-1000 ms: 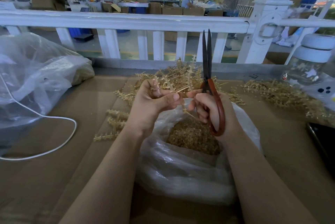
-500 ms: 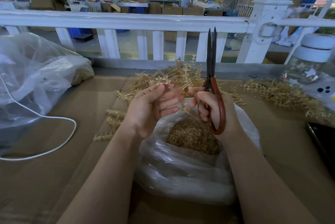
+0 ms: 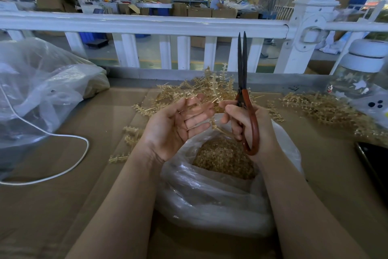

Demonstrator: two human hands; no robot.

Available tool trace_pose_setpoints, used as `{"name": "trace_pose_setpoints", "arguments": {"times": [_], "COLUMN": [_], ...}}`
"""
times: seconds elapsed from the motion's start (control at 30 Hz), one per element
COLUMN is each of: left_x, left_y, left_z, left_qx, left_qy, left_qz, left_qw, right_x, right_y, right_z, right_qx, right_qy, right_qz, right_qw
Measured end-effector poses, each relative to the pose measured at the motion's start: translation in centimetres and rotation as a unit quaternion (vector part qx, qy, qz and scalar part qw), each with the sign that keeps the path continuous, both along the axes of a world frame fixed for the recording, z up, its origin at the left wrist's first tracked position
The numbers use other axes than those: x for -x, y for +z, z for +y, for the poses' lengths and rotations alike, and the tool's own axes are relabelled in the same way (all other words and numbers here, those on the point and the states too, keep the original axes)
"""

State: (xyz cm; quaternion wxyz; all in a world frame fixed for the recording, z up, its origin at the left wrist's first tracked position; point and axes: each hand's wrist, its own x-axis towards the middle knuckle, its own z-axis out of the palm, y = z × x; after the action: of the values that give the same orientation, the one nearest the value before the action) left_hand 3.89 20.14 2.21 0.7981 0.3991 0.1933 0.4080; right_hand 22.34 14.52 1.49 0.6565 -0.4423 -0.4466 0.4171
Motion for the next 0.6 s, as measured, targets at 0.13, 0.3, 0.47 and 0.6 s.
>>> {"name": "trace_pose_setpoints", "arguments": {"times": [0.13,0.3,0.47,0.6], "left_x": [-0.1,0.2,0.9,2.8], "left_y": [0.0,0.2,0.5,0.7], "left_z": [-0.1,0.0,0.7,1.8], "left_qx": [-0.004,0.000,0.024,0.082], "left_qy": [0.016,0.028,0.099,0.205], "left_qz": [-0.002,-0.030,-0.091,-0.198], "left_qw": [1.000,0.999,0.991,0.955], "right_x": [0.1,0.0,-0.2,-0.2], "right_y": [0.0,-0.1,-0.2,-0.2], "right_z": [-0.1,-0.1,0.0,0.0], "right_qx": [-0.014,-0.030,-0.035,-0.048], "right_qy": [0.013,0.015,-0.008,-0.028], "right_qz": [0.014,0.025,0.019,0.021], "right_qw": [1.000,0.999,0.999,0.998]}}
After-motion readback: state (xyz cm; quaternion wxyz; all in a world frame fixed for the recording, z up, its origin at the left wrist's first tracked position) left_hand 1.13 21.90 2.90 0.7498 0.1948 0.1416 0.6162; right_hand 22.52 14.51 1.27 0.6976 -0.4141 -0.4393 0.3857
